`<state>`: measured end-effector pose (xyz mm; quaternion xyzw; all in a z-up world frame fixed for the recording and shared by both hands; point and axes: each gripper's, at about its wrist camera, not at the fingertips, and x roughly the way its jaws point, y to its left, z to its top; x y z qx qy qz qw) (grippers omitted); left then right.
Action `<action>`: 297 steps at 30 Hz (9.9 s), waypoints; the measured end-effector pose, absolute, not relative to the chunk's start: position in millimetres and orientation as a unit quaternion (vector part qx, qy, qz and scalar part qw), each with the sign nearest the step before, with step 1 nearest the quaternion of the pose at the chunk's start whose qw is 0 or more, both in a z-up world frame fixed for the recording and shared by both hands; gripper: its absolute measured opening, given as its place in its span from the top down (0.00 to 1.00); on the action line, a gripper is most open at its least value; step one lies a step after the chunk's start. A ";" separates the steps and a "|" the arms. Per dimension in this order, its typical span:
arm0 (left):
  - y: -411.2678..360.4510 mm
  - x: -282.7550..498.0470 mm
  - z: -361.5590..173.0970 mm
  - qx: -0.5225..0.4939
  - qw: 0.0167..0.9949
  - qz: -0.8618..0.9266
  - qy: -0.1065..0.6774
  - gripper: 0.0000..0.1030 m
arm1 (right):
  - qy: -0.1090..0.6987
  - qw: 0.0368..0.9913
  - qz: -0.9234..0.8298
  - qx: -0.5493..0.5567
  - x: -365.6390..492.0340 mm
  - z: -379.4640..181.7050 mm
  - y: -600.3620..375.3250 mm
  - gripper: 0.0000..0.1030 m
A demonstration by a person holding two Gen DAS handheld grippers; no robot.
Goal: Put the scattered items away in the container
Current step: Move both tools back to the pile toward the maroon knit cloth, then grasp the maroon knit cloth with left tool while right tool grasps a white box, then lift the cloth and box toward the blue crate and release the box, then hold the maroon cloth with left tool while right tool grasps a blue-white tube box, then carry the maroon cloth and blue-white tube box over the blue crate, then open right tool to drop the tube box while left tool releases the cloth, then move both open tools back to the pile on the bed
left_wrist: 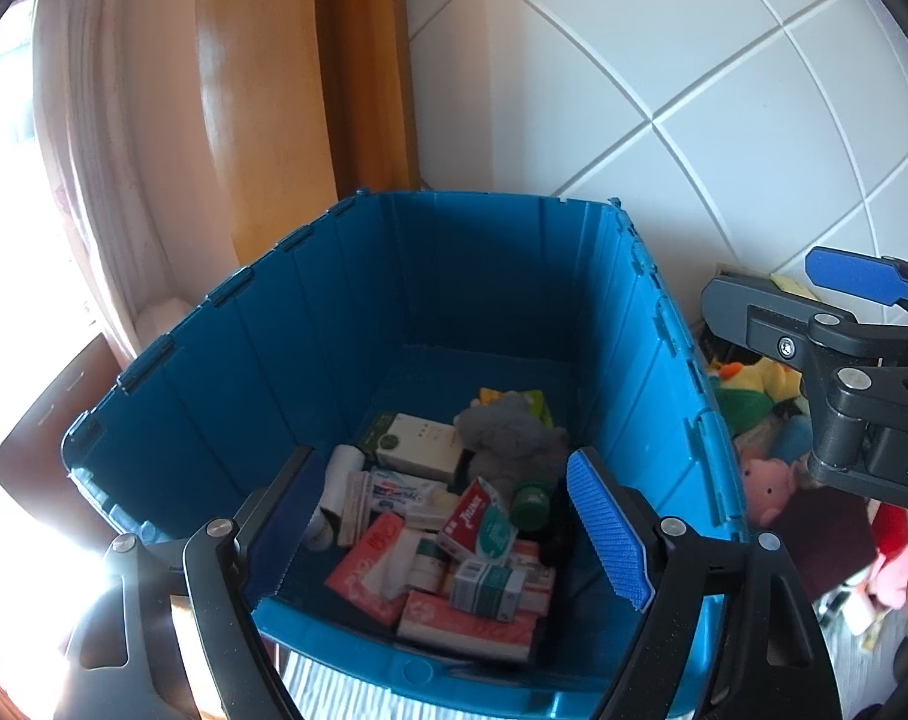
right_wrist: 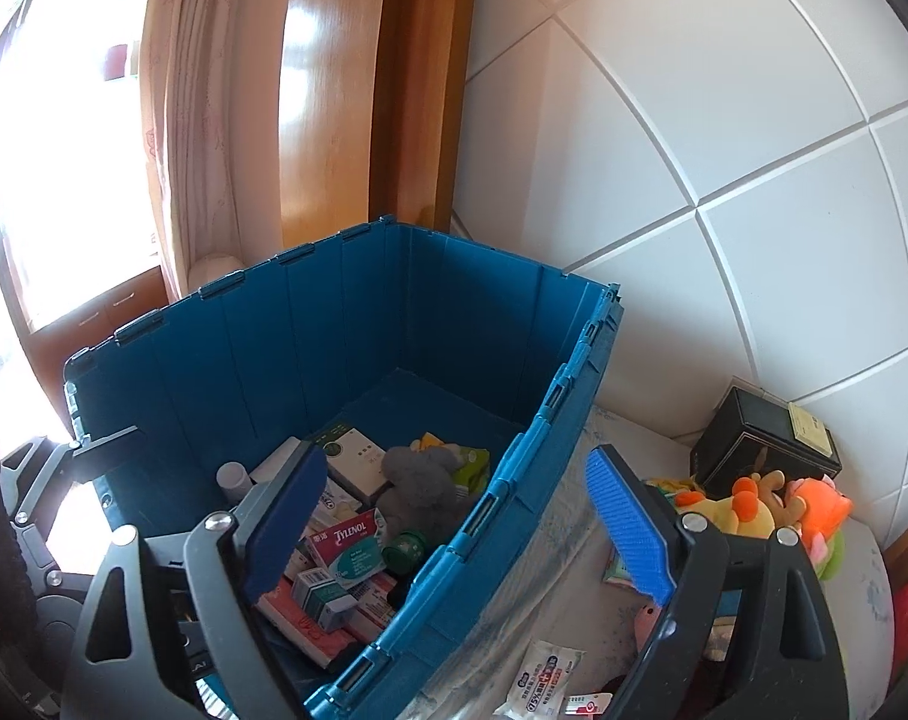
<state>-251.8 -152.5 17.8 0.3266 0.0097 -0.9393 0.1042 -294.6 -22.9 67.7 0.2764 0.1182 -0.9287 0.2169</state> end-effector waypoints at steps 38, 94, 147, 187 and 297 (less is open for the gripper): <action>130.1 -273.7 -116.3 0.460 -0.106 -0.877 -0.087 0.19 | -0.067 -0.092 -0.887 0.447 -219.1 -108.2 379.2 0.00; 215.6 -359.3 -189.9 0.486 -0.149 -0.853 -0.121 0.83 | -0.139 -0.002 -0.835 0.532 -327.3 -203.1 393.0 0.55; 19.7 -270.5 70.1 0.252 -0.007 -0.966 -0.061 0.85 | 0.031 0.124 -0.954 0.270 -278.9 74.4 189.5 0.82; -12.5 -149.7 -236.3 0.490 -0.197 -0.823 -0.208 0.84 | -0.181 -0.052 -0.784 0.591 -129.4 -265.0 134.6 0.47; -102.7 -201.5 49.6 0.214 0.005 -0.977 0.010 0.05 | 0.008 0.121 -0.959 0.256 -243.8 42.5 111.5 0.00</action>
